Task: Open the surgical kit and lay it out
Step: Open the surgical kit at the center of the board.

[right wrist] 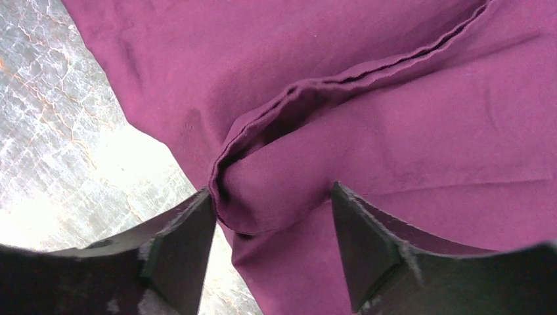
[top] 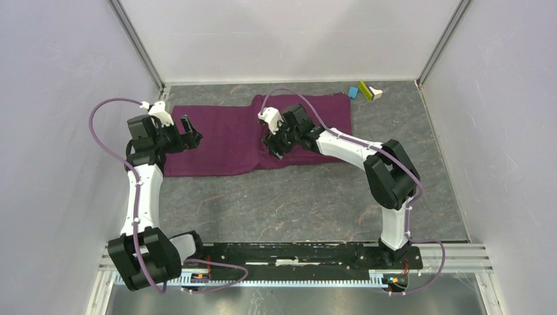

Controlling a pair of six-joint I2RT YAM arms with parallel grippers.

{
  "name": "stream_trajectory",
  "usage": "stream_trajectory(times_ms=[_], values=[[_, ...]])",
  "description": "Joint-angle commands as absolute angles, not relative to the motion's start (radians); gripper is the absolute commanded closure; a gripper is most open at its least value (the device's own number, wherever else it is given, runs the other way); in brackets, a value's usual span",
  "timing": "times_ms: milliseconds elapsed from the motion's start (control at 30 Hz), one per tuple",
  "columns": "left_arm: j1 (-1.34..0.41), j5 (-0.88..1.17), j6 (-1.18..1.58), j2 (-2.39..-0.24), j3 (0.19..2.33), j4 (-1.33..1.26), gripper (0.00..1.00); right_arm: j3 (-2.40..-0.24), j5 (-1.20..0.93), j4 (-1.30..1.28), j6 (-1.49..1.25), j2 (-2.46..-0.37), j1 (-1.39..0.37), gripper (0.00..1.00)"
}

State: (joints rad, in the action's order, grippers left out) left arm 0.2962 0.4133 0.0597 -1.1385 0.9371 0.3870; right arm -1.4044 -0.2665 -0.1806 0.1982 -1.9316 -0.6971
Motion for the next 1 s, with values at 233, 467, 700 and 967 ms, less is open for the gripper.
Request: stream_trajectory(times_ms=[233, 467, 700, 967], values=[[0.294, 0.425, 0.017, -1.154, 0.931, 0.341, 0.0, -1.509, -0.224, -0.245, 0.245, -1.903, -0.688, 0.67], [0.295, 0.429, 0.016, -1.156, 0.961, 0.34, 0.0, -1.387, -0.198, -0.261, 0.255, -1.675, -0.534, 0.98], [0.294, 0.452, 0.028, -1.159, 1.004, 0.34, 0.0, -1.163, -0.17, -0.255, 0.282, -1.391, -0.171, 1.0], [0.295, 0.493, 0.026, -1.155, 0.995, 0.337, 0.0, -0.957, -0.131, -0.221, 0.443, -1.277, 0.415, 0.98]])
